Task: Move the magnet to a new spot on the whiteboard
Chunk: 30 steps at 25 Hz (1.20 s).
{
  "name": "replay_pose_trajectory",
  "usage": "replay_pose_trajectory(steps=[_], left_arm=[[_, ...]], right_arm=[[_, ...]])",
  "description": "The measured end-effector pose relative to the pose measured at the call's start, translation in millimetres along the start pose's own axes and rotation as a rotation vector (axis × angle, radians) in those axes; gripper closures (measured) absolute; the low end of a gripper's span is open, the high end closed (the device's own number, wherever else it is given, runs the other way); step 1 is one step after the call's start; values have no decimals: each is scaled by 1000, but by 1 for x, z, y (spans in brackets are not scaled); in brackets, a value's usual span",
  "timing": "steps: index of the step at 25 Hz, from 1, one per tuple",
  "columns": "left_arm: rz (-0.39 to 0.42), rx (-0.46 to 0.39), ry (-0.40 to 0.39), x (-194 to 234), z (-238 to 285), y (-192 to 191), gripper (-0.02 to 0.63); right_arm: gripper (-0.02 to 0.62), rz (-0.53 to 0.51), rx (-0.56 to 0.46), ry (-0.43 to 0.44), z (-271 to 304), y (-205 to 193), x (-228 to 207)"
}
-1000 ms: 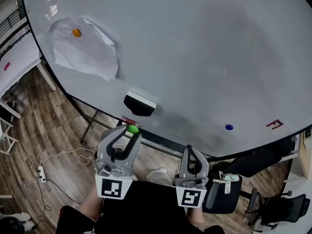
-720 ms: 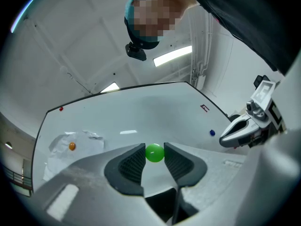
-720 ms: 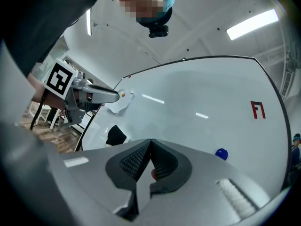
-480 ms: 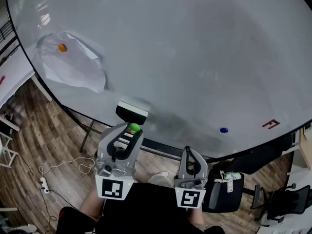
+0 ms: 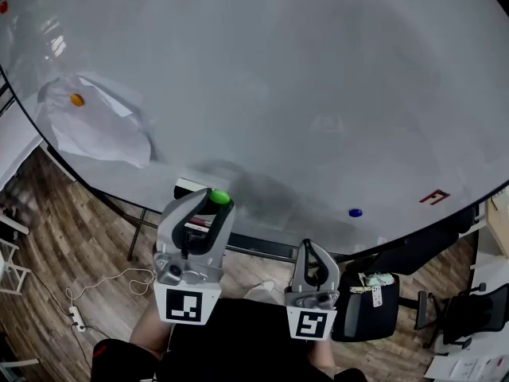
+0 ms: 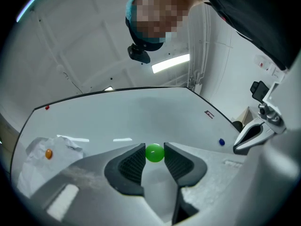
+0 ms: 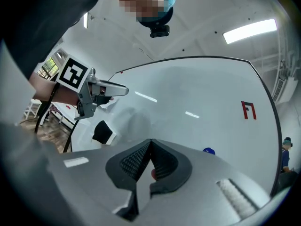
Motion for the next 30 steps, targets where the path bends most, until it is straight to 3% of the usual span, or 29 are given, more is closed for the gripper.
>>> replay_pose_trajectory(steps=[17,30], left_arm=[[9,-45,-18,-18,49,19,474],[39,-25,-10,-31,77,9,474]], right_arm=[[594,52,-7,-16,-4,-7,-26],[594,88,22,-6,-8,-24,-31]])
Point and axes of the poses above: the fingertips, and each gripper's own axes: z forward along the fingers, x to its left, y out of its top, the point moved 5 cm from there along -z, backward along the fingers, and after that the axes turned 13 degrees about y, right-handed, at the moved point
